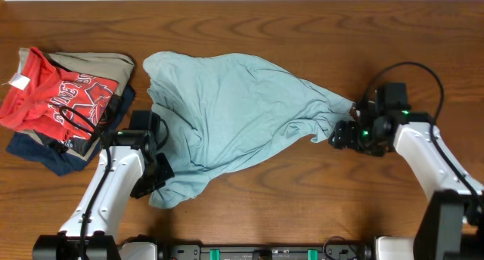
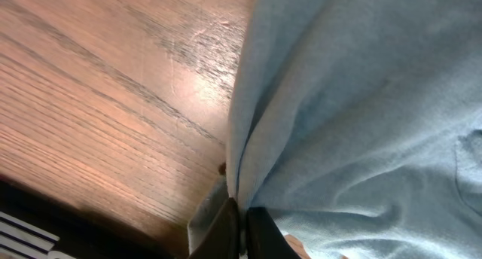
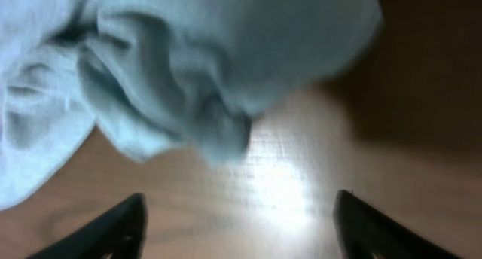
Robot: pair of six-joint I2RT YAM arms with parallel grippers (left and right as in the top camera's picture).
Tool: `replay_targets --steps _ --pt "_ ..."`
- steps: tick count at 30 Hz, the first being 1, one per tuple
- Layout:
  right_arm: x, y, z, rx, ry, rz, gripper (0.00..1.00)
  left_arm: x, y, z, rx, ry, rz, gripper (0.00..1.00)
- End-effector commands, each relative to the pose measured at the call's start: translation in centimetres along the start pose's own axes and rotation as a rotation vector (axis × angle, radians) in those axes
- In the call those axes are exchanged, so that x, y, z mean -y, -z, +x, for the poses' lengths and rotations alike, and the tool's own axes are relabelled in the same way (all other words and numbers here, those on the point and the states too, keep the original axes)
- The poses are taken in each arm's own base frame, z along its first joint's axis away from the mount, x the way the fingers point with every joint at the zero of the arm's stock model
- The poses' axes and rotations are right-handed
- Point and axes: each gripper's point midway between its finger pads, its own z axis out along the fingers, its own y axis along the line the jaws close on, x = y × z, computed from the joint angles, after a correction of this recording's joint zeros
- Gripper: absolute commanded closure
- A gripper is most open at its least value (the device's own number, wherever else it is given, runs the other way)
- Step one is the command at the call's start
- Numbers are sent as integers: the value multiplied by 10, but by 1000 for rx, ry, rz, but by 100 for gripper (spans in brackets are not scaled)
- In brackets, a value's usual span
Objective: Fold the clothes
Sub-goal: 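Regrasp the T-shirt's right end with the right gripper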
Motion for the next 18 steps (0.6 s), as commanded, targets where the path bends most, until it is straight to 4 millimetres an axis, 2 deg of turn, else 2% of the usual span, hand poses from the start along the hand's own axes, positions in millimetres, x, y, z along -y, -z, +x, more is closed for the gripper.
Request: replay_targets --steps 1,5,7,9,12,14,16,18 --pt "4 -16 -2 -8 -21 23 36 -7 0 -2 12 5 -34 94" --pt "8 -30 -9 -2 -26 26 51 -7 0 -2 12 6 -34 94" --pt "9 -36 -12 1 -25 25 71 -7 0 -2 12 5 -34 94" --pt "10 -39 -17 17 -21 26 97 -7 0 -2 15 6 -32 94" --pt "9 -36 -34 79 -11 23 99 -6 0 -3 18 7 -30 94" --pt "12 -25 -52 138 -13 34 99 -6 0 -3 18 7 -30 94" --pt "15 -3 -77 214 -39 41 99 -6 0 -3 18 6 -30 94" --pt "21 34 -113 327 -58 60 99 -6 0 -3 19 7 -30 94"
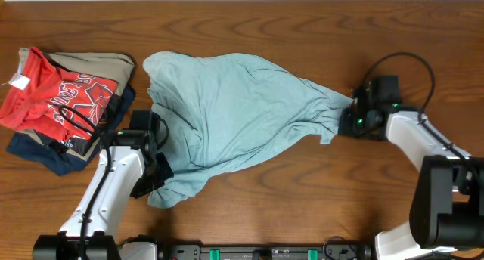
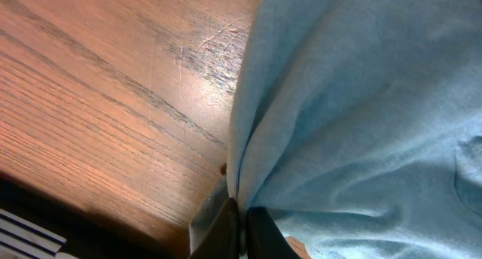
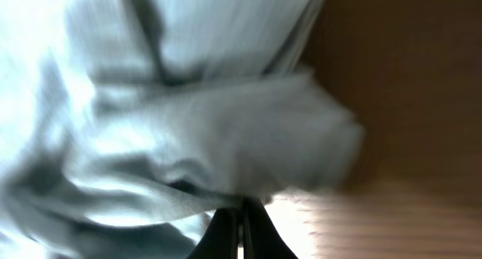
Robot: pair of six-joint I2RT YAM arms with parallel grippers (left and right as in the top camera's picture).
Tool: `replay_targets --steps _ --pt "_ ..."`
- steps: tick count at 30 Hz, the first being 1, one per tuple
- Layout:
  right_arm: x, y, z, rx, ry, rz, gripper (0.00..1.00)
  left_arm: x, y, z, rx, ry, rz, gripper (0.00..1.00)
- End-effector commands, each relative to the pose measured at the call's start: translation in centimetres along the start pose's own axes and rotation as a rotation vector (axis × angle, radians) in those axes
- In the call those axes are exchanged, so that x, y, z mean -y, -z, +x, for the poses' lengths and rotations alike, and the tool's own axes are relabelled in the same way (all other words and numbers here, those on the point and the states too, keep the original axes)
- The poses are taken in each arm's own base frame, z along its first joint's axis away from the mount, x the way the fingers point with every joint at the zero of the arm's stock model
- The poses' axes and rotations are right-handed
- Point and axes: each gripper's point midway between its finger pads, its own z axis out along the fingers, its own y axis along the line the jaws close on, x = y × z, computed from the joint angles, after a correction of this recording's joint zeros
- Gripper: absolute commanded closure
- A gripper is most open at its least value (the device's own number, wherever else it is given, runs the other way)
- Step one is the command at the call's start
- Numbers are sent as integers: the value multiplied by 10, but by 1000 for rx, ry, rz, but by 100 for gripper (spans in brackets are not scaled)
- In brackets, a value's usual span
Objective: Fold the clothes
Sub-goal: 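Regrasp the T-shirt's right end with the right gripper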
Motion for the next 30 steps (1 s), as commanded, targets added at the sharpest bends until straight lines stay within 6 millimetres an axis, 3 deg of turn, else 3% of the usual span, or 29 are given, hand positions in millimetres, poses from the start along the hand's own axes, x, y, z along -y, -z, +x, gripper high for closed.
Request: replay_targets --steps 1,5,6,7,8,9,10,17,20,21,26,30 --pt "12 60 -78 242 -37 51 99 -4 0 -2 10 7 -16 94" --pt "30 112 -134 413 -67 132 99 -3 0 -4 17 14 -11 94" --pt "30 120 -141 436 -65 126 93 -2 0 -4 20 18 -9 94" --pt "28 122 -143 437 -64 113 70 -2 0 -5 22 20 -6 94" --pt "24 122 -141 427 -60 88 33 -1 0 -5 24 20 -3 94" --pt "21 120 -137 407 -59 69 12 -1 0 -6 26 20 -2 94" --pt "18 114 -127 363 -62 54 1 0 0 -7 30 21 1 94" --pt "22 75 -56 111 -93 77 1 1 0 -8 32 21 7 94" --pt "13 57 -33 50 -78 42 2 2 0 -8 35 22 9 94" --pt "8 51 -27 39 -64 24 6 2 0 -9 37 22 9 94" --pt "-29 30 -20 63 55 -110 35 4 0 -12 48 24 17 94" --pt "-46 19 -26 135 112 -122 38 4 0 -12 48 24 17 94"
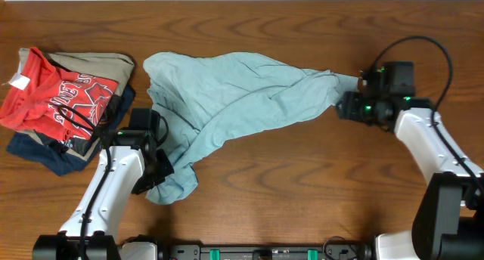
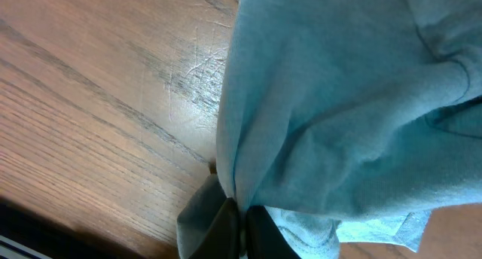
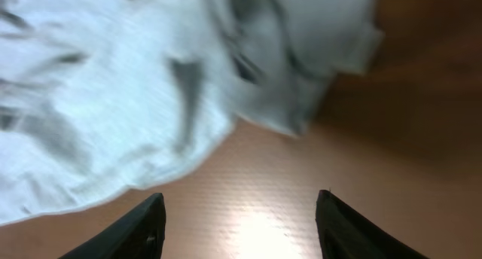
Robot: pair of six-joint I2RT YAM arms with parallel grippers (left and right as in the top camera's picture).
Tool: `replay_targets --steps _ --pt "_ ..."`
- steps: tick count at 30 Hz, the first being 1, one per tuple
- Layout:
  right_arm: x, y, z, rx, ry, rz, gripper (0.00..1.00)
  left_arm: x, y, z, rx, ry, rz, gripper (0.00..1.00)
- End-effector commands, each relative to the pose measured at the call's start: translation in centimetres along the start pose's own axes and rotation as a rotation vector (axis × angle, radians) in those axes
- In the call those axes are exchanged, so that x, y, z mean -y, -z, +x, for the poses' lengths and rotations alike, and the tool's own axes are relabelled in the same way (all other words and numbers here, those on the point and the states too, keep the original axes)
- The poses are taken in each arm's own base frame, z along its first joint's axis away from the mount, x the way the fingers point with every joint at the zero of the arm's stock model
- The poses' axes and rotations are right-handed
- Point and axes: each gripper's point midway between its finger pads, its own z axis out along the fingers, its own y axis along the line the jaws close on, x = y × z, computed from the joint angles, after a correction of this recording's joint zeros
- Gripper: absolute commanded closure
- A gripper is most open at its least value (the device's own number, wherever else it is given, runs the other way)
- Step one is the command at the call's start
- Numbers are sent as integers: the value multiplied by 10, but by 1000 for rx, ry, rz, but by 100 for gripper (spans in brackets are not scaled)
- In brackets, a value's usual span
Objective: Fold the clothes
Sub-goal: 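Regrasp the T-shirt's right end with the right gripper, then lift the T-shirt with both grippers and stretch it apart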
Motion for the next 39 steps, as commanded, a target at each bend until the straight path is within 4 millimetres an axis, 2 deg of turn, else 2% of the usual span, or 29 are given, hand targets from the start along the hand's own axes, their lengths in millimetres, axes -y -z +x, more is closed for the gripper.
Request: replay_targets --steps 1,5,10,22,25,30,33,36,39 --pt "-13 -11 7 8 19 -23 39 -3 0 -1 4 14 -10 94" --pt "-8 -20 -3 103 -39 36 43 -3 0 -1 4 14 -10 94" --pt "-9 -27 -18 179 -26 21 44 -2 0 -1 7 15 -8 94" --pt "-3 -59 -8 135 -48 1 47 -1 0 -3 13 16 -4 94" --pt "-3 -63 -11 147 -52 -3 53 -1 0 -3 14 16 -4 94" --pt "-4 -61 -24 198 -56 -16 56 -1 0 -3 14 16 -4 94" --pt "-2 -60 -27 212 -58 -16 61 -1 0 -3 14 16 -4 94" --pt "-1 -60 -26 205 -61 -14 75 -1 0 -3 14 16 -4 94" --pt "0 -62 -20 181 -66 -7 79 -1 0 -3 14 16 -4 94"
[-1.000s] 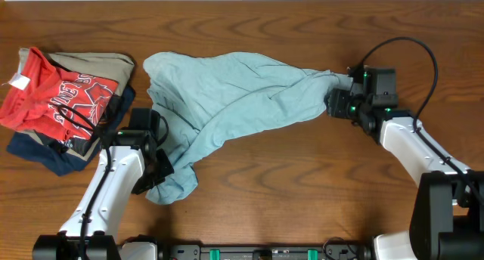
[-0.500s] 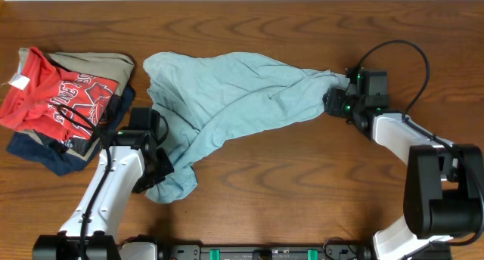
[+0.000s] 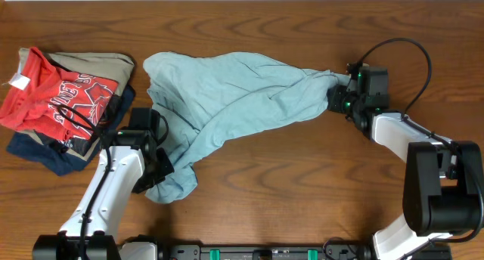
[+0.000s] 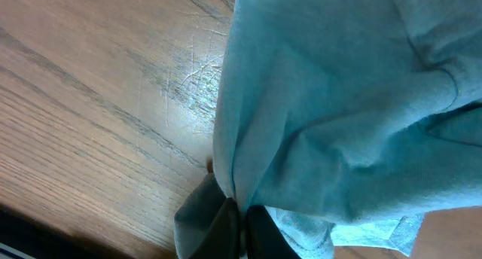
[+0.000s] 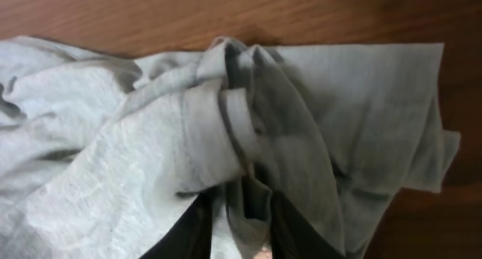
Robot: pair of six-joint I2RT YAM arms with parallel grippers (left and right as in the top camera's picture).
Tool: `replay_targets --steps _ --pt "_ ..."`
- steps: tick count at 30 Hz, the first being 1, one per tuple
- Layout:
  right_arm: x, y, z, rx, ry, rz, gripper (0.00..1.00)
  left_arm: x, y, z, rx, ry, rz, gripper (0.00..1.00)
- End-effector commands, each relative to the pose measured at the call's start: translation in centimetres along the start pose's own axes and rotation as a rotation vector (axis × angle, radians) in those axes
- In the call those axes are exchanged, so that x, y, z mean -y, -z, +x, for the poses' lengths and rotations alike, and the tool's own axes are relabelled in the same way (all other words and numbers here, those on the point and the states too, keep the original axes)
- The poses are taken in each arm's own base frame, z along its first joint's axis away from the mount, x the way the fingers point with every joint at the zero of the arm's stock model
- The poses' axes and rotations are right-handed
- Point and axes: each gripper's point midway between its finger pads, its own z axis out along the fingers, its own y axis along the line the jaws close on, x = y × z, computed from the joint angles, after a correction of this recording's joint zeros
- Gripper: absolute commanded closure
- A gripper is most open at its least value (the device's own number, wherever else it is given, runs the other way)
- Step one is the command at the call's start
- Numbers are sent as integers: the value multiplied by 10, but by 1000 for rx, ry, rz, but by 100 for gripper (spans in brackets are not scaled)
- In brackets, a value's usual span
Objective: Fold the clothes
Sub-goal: 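Lift the T-shirt with both grippers and stretch it apart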
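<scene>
A teal shirt (image 3: 242,101) lies bunched in a long band across the table, running from lower left to upper right. My left gripper (image 3: 155,175) is shut on the shirt's lower-left hem; its fingertips (image 4: 242,229) pinch the cloth just above the wood. My right gripper (image 3: 335,101) is at the shirt's right end. In the right wrist view its dark fingers (image 5: 188,230) stand a little apart on either side of a loose fold of the shirt (image 5: 256,206), neither pressed on it, so the right gripper (image 5: 241,230) is open.
A pile of other clothes (image 3: 64,105), red on top with tan and navy beneath, sits at the left, close to my left arm. The right arm's cable (image 3: 412,52) loops over the wooden table (image 3: 302,192) at the far right.
My right gripper was wide open just off the shirt's right end. Now it is over that end, fingers narrower and straddling a fold. The left gripper and the shirt have not moved.
The shirt lay spread wide, my left gripper shut on its hem and the right open by its lower-right corner. Then the right was shut on that corner. Then the shirt lay drawn into a narrow band, the right open. Now it straddles a fold.
</scene>
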Motion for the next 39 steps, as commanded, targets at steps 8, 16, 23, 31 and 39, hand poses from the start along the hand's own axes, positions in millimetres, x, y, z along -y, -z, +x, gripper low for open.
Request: replay_targets --steps 8,16,23,31,39 --pt "17 -1 18 -61 -25 74 91 -3 0 -1 6 15 -9 94" --pt "5 8 15 -74 -36 -1 99 -2 0 -2 9 15 -7 94" --pt "11 78 -13 -70 -63 45 99 19 29 -11 8 -68 101 94" --pt "21 182 -40 -49 -75 131 99 25 114 -36 154 -96 187 94" --pt "26 260 -65 7 -82 211 99 20 223 -50 455 -73 342 94"
